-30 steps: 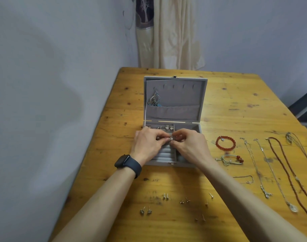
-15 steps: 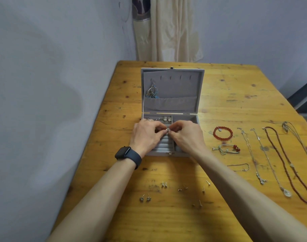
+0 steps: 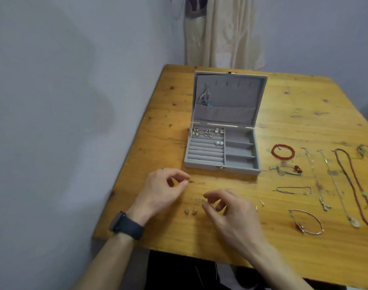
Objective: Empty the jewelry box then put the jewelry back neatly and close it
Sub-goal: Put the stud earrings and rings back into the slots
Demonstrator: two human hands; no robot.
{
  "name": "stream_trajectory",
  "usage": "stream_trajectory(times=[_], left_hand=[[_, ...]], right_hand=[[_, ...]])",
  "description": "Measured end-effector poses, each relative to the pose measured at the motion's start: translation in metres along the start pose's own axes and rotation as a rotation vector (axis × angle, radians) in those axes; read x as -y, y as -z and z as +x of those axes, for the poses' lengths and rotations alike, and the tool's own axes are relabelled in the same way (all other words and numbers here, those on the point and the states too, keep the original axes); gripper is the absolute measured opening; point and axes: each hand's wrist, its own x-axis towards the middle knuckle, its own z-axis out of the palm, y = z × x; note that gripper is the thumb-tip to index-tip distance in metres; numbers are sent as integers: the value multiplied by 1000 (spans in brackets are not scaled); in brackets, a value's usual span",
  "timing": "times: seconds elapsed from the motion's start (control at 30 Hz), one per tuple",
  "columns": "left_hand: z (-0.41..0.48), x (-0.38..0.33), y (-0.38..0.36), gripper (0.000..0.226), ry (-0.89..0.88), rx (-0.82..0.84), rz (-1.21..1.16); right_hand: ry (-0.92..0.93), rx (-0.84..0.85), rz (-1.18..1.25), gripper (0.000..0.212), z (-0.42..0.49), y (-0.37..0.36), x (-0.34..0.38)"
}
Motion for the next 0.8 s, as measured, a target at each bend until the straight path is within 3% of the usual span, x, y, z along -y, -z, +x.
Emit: stream_trajectory(times=[0.33,0.6,0.8], left_hand=[[-54,24,-27,24,-55,-121,70],[-57,26,-32,20,-73,-187,81],[-48,19,-17,5,-13,-152,-57]], right_hand=[[18,-118,-26,22,-29,-42,2],[39,-175,-44,10,-30,-49,0],[-23,-101,149,6,-27,-30,5]])
